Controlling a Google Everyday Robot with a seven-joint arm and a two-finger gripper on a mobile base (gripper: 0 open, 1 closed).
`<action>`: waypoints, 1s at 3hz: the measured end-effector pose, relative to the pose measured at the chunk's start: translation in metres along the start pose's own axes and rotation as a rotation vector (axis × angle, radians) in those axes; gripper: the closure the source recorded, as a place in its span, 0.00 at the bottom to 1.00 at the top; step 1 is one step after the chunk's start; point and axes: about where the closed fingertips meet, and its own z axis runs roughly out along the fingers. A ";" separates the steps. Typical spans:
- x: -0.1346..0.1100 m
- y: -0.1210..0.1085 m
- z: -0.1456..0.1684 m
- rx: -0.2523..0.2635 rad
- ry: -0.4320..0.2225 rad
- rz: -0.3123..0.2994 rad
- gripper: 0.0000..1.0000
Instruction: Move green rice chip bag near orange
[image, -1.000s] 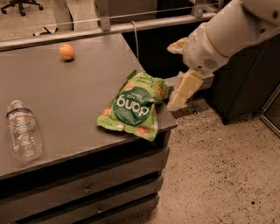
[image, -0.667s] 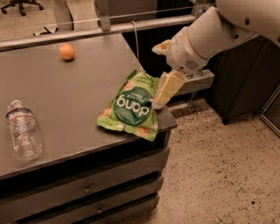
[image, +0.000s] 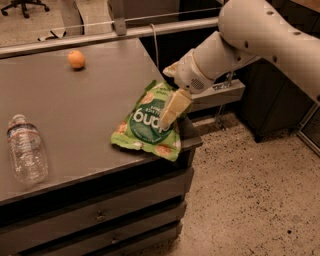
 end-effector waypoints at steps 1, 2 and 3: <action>0.005 -0.005 0.014 -0.031 0.003 0.066 0.16; 0.000 -0.008 0.013 -0.058 0.002 0.106 0.39; -0.013 -0.006 -0.002 -0.077 -0.012 0.120 0.62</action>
Offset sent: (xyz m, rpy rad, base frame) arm 0.0120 0.0077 0.0034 0.0307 0.1692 -0.0619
